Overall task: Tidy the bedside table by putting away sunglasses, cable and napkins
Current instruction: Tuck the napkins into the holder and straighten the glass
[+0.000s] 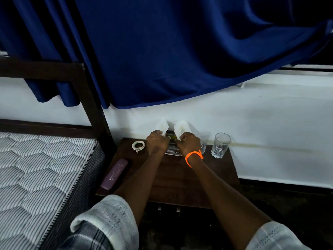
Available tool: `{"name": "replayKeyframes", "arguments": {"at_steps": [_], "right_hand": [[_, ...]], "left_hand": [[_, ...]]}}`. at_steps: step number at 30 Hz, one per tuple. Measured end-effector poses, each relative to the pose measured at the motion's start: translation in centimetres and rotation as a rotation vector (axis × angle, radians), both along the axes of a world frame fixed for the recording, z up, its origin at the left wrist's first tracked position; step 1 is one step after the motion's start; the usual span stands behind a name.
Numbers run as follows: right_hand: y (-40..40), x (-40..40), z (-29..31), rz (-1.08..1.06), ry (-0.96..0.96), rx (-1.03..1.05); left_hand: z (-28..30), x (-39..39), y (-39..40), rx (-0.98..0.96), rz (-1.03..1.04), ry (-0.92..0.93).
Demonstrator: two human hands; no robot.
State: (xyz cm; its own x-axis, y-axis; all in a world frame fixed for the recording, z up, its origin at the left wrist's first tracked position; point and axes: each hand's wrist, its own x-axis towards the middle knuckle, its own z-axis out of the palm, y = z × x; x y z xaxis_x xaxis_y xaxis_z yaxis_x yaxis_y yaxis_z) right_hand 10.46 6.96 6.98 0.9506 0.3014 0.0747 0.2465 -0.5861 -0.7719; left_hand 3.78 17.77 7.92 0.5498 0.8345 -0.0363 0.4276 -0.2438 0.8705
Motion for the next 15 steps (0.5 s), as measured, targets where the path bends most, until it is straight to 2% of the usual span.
{"name": "replayKeyframes", "arguments": {"at_steps": [7,15], "right_hand": [[-6.5,0.8,0.8,-0.075,-0.026,-0.029],[-12.9,4.3,-1.5,-0.2,-0.017,-0.063]], "left_hand": [[-0.3,2.0,-4.8,0.018,-0.205,-0.041],[-2.8,6.6,-10.3,0.008,-0.373,-0.081]]}}
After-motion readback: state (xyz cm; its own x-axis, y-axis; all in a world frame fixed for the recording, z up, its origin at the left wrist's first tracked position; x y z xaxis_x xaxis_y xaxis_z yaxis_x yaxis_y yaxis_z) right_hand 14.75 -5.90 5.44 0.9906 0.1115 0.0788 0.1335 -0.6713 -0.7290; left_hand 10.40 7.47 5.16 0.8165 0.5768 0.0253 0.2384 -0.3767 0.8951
